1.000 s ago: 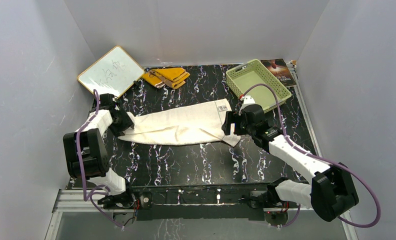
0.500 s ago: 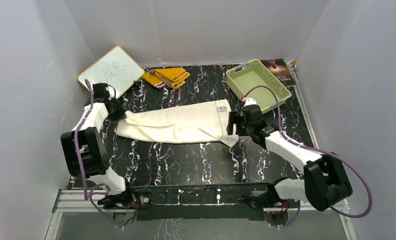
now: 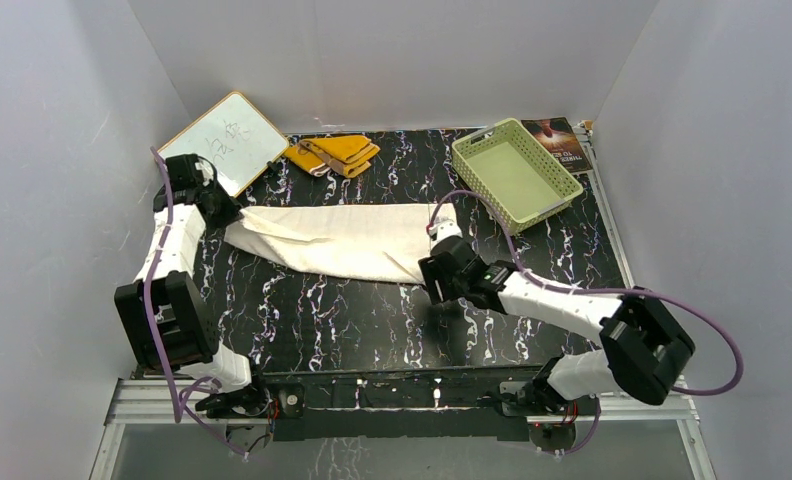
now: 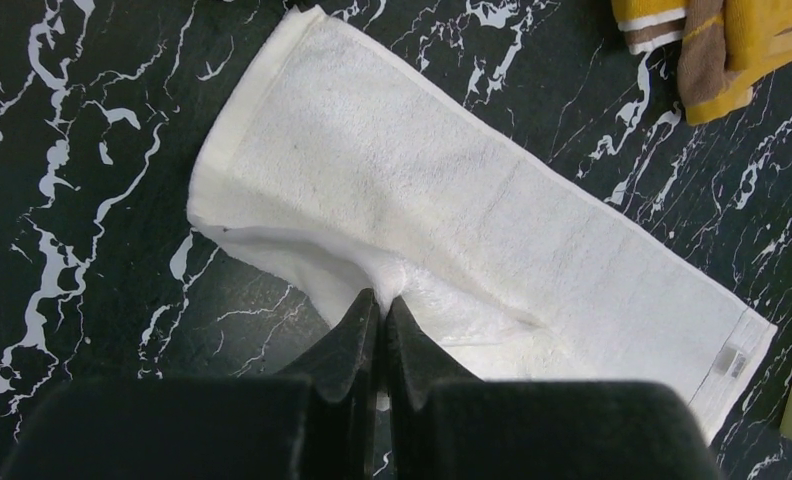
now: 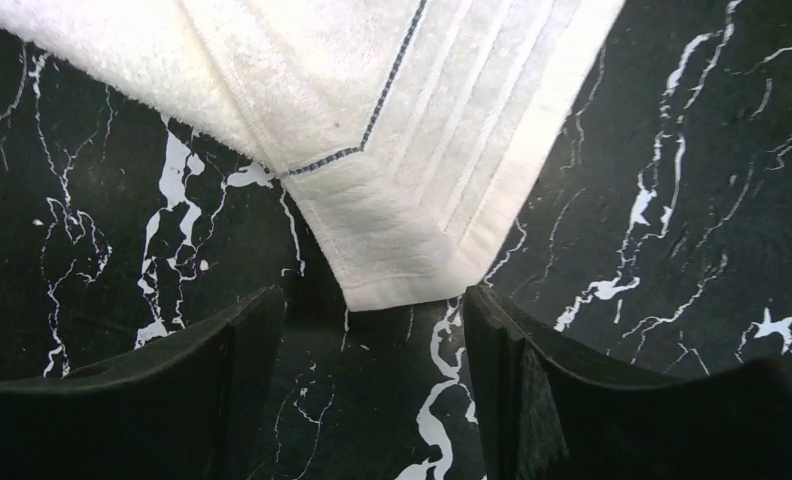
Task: Roll the towels
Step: Flatten out the towel at the center of the board.
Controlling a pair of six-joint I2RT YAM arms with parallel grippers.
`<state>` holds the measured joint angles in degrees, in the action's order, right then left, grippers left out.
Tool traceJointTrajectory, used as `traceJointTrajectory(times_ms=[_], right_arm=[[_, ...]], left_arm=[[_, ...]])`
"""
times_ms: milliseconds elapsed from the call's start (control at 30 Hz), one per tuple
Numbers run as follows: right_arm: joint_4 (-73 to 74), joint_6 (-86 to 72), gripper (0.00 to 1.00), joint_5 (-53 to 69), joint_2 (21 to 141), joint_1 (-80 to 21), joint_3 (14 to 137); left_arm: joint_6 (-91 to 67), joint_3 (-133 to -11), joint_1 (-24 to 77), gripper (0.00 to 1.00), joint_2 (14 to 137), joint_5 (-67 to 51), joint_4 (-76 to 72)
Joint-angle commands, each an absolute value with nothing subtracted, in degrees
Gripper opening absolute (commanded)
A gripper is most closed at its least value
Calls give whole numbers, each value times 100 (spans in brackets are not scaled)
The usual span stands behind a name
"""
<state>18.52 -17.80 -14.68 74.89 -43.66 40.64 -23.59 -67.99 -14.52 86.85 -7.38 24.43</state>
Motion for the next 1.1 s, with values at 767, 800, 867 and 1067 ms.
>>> traceJointTrajectory(times_ms=[767,800,867,1067], right_arm=[[2072,-1538,13,-1057,8746,-4667,4706],[2113,-1558,1,-1085,8712,-4667,4719],[2225,-1533,0,-1134,8590,-4646,4816],[2483,-1204,0,-1059,7515,-3957,5926]], left_arm=[[-2160,-6706,-1734,0,8695,-1227,2542],[-2181,-6738,-1750,0,8662,-1244,2556],[-2241,-6887,-1792,0,8601,-1292,2614],[-2578,-7669,-1971,0,8365,-1769,2824]])
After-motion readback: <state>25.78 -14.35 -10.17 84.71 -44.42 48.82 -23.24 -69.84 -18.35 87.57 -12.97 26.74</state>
